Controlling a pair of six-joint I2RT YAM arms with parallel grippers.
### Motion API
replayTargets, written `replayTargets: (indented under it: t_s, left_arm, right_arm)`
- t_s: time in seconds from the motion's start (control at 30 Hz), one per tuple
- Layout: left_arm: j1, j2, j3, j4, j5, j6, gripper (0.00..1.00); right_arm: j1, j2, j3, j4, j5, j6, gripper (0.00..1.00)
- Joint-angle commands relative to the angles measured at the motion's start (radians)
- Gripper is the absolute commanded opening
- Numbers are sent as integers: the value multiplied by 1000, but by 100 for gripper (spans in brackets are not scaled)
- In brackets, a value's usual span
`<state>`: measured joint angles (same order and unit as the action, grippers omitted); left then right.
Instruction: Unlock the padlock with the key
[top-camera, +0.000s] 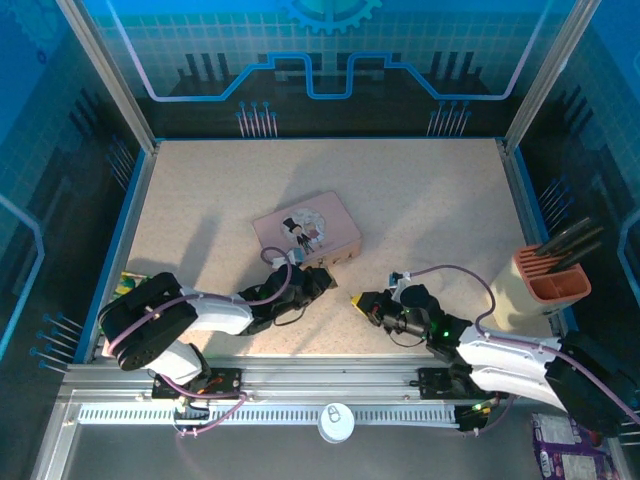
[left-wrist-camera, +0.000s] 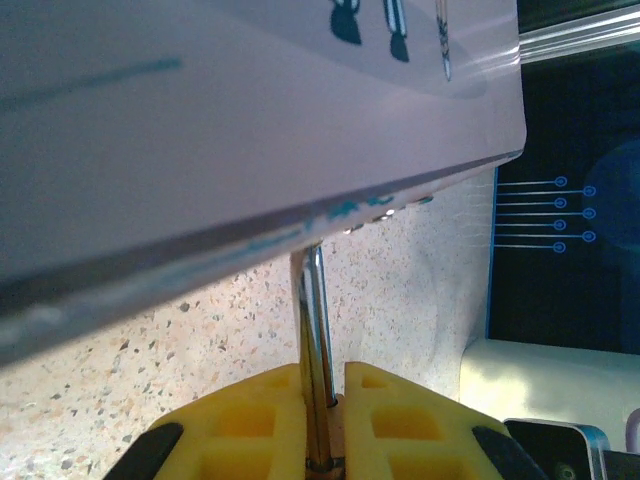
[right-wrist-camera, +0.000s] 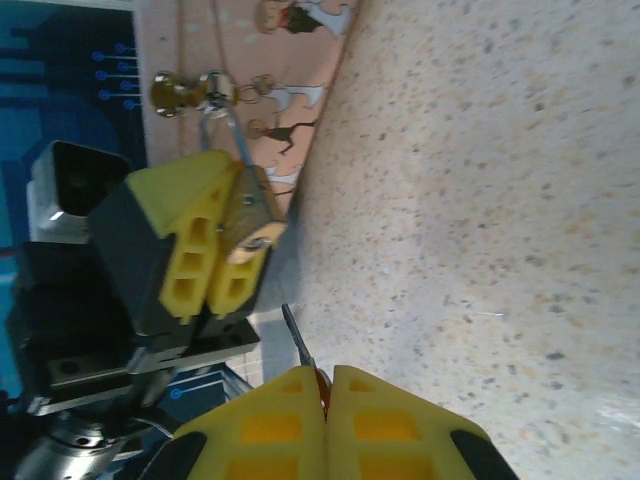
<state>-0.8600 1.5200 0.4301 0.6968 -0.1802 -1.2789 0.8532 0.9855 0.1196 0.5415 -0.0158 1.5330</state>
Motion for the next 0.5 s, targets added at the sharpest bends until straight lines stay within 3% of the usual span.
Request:
replayTargets:
  t_s: [0.0, 0.47]
  left_arm:
    - [-5, -32, 14, 159, 8, -32, 9]
    - [-33, 10, 0, 229, -6, -101, 7]
  right_arm:
    - [19, 29, 13, 84, 17, 61, 0]
    - [59, 355, -13, 502, 22, 160, 0]
